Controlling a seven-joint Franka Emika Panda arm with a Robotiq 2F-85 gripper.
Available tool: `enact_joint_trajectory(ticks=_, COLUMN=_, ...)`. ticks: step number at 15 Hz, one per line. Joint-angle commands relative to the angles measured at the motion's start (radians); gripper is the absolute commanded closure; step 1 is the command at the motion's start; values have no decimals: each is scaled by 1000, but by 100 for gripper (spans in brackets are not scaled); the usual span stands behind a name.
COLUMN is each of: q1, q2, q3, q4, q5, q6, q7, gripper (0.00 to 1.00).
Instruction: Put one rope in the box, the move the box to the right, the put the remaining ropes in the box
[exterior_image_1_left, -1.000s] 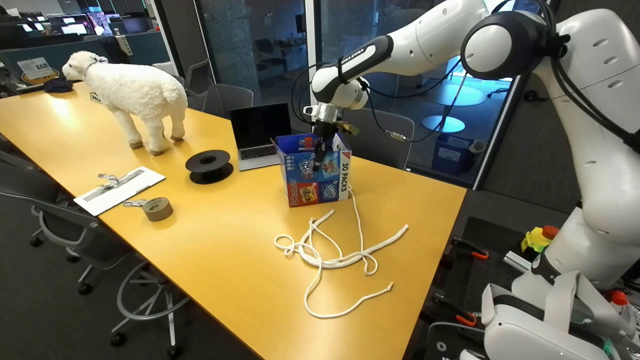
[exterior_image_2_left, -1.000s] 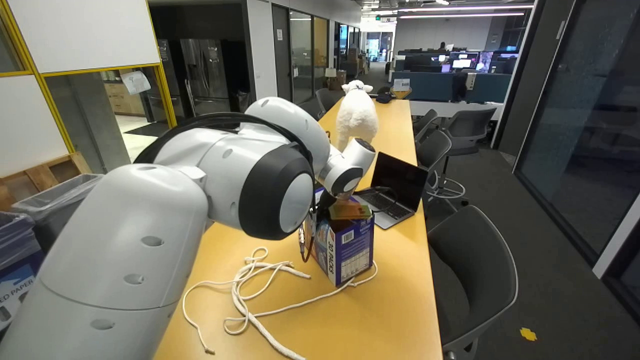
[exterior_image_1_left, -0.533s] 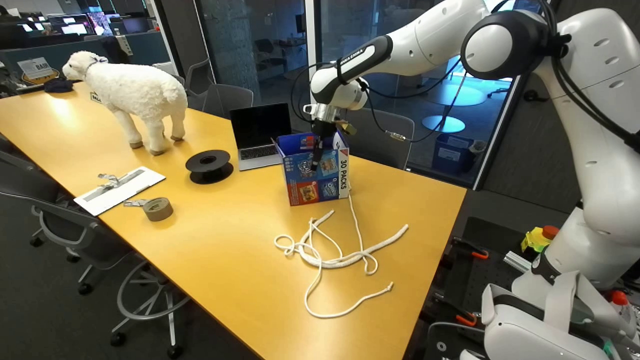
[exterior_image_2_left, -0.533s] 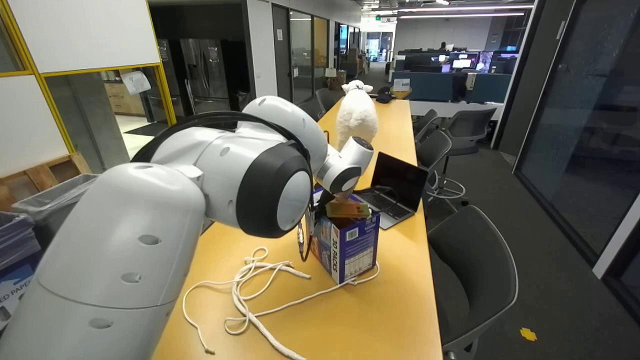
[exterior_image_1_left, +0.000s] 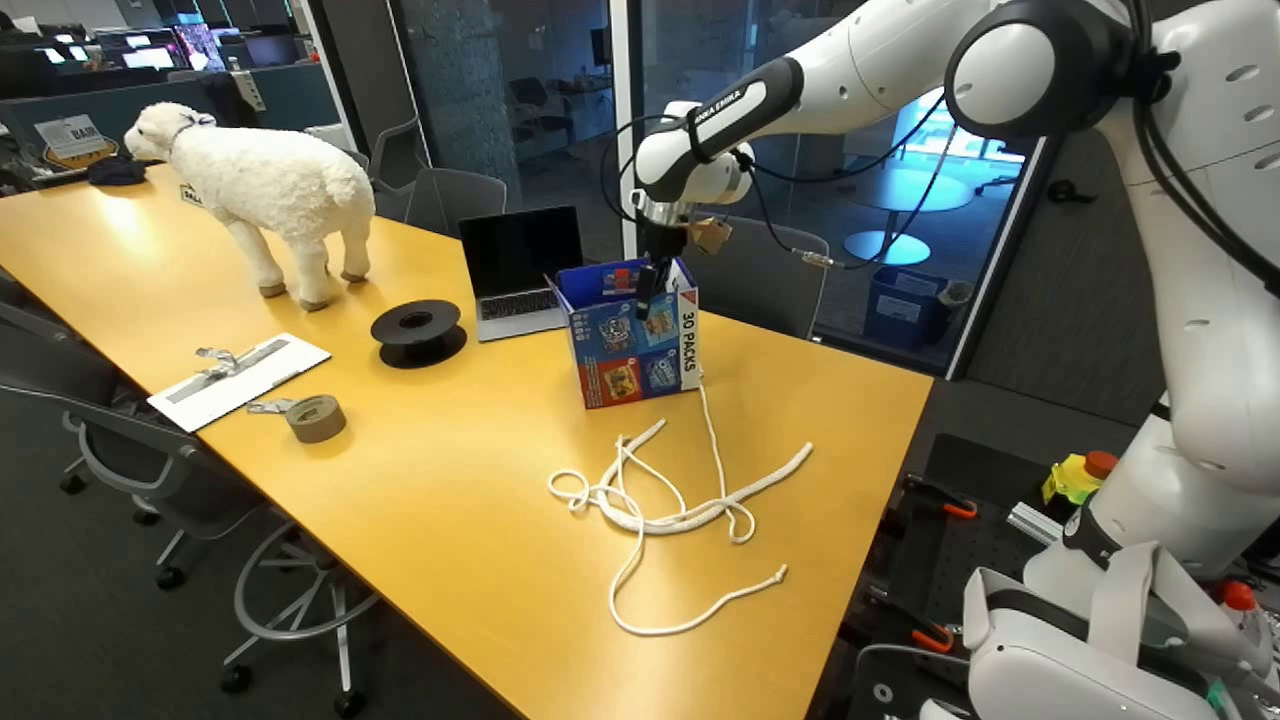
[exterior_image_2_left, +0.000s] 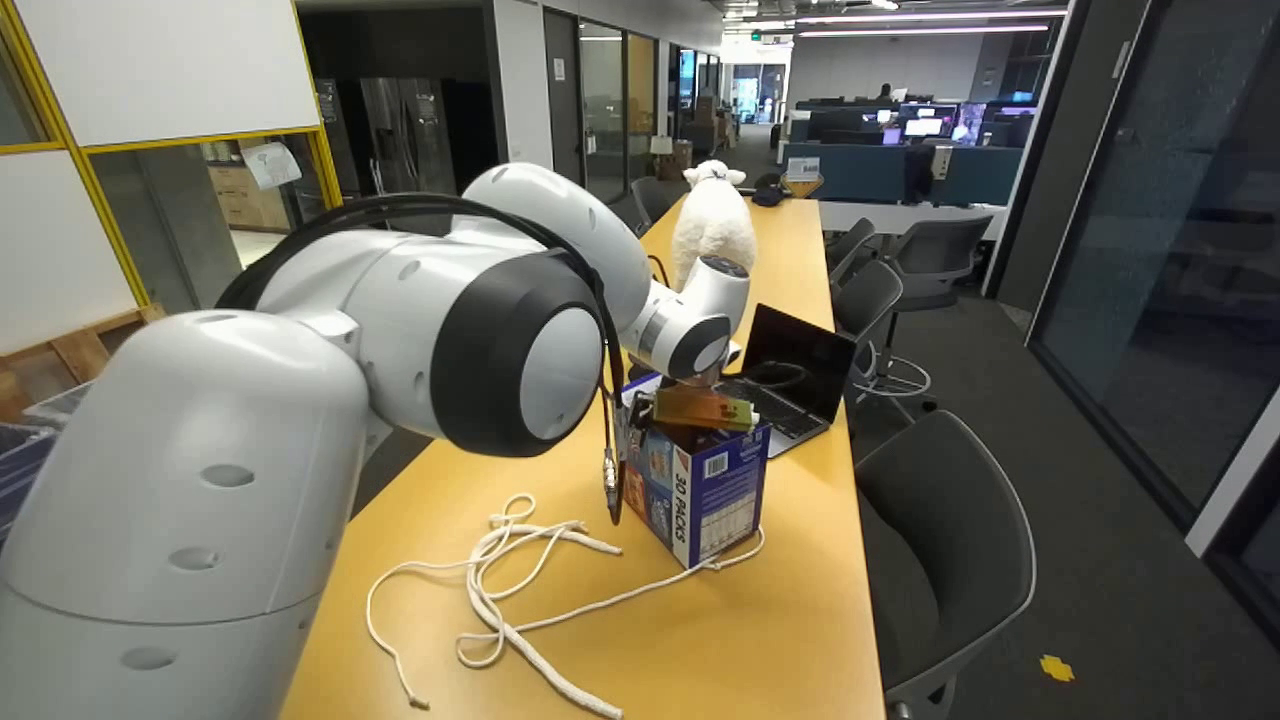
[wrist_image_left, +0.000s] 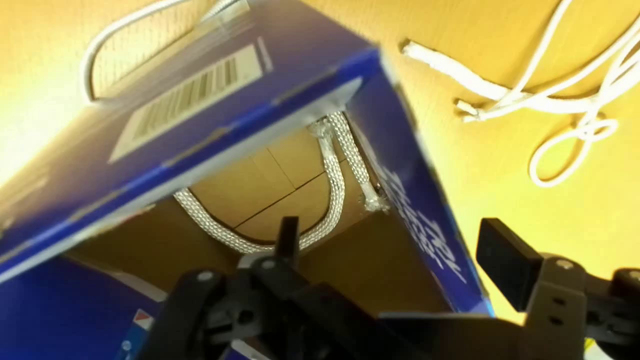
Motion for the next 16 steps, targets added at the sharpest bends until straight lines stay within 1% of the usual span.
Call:
enact_joint_trajectory(ticks=1, q1=39, q2=-119, q3=-31, q4=-106, q5=-80, q6=25, q7=137, gripper=0)
enact_joint_trajectory(ticks=4, q1=52, q2=-188, q3=-24, q4=-128, q5=-127, q6=-3, q7=211, gripper=0)
enact_joint_trajectory(ticks=6, q1=92, q2=-238, q3=-51, q4=-146, q5=-209, q6=-26, q7=319, gripper=1)
enact_joint_trajectory(ticks=7, q1=120, q2=-259, q3=-77, q4=-144, q5=-280, q6=-71, q7=406, gripper=0)
enact_joint_trajectory(ticks=9, q1=149, q2=-294, q3=-97, q4=-148, q5=-366, q6=-152, q7=521, gripper=0)
enact_joint_trajectory(ticks=10, q1=159, q2=-312, q3=-102, q4=-153, q5=-392, q6=-210, q7=574, gripper=0)
enact_joint_trajectory(ticks=11, q1=166, q2=-328, q3=-102, q4=-159, q5=-402, q6=-275, q7=613, gripper=0)
enact_joint_trajectory(ticks=13, q1=167, q2=-356, q3=-89, q4=-198, q5=-372, q6=-360, q7=655, gripper=0)
enact_joint_trajectory(ticks=16, q1=166, q2=-393, q3=-75, q4=-310, q5=-308, q6=-394, q7=695, gripper=0)
